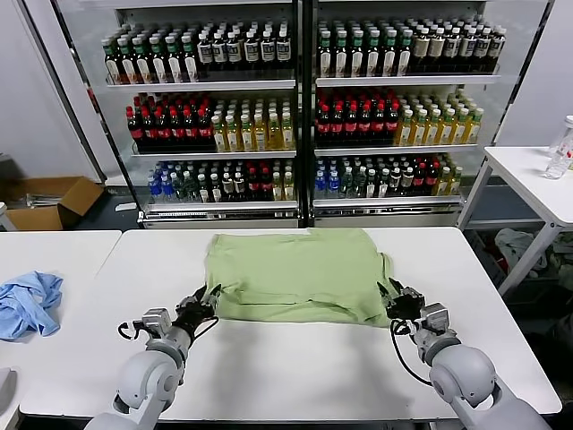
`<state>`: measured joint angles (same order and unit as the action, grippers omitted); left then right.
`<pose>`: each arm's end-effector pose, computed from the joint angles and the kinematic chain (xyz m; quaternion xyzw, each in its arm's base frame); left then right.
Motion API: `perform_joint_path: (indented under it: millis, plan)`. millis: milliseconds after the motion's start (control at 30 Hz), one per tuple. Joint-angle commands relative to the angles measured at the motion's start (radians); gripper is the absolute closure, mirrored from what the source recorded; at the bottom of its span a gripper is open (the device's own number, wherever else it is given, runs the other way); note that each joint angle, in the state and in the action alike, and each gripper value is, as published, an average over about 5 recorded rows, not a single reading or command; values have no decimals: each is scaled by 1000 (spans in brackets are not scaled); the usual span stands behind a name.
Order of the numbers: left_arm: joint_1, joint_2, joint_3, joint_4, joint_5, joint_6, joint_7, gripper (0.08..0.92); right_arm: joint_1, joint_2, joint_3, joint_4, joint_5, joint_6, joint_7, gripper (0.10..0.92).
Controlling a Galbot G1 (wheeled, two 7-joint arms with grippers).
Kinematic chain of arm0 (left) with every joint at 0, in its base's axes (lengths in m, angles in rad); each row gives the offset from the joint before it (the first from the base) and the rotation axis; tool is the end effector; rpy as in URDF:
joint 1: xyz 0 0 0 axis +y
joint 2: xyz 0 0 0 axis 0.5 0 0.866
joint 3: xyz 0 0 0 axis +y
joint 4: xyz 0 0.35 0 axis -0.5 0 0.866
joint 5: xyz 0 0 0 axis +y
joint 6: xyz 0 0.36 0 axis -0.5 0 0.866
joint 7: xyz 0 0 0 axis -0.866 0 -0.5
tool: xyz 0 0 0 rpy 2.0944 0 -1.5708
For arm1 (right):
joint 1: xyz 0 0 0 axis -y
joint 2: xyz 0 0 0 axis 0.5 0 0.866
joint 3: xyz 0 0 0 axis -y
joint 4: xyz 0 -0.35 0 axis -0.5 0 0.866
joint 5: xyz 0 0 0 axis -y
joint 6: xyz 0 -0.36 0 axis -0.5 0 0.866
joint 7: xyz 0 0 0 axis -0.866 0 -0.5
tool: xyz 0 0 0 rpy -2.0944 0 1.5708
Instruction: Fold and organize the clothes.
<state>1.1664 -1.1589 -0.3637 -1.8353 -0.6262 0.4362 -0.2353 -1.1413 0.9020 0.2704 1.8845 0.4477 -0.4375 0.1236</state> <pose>0.3101 0.0518 -0.2956 -0.0364 -0.9752 0.0698 0.2066 0.3074 -0.0808 -0.2707 0.1104 -0.9676 0.1310 0.1856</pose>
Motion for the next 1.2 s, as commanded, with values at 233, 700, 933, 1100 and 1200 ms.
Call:
perform_joint_path:
  millis: [233,700,933,1100,1200]
  plan:
    - [16,14,-6,68,37,71,-55,286,-45,49,30,-50,72,-141,73,249]
    - [-9,14,46,119,19,87,-28,448,-25,59,-23,-83,146,-140,73,378]
    - [-9,16,38,112,-80,115,2,647,-49,38,-24,-48,155,-132,72,577]
    - [10,8,5,90,-207,141,1,795,-106,7,-3,19,160,-127,73,725]
    - [45,12,-19,44,-225,141,-5,869,-167,-11,18,77,154,-123,72,811]
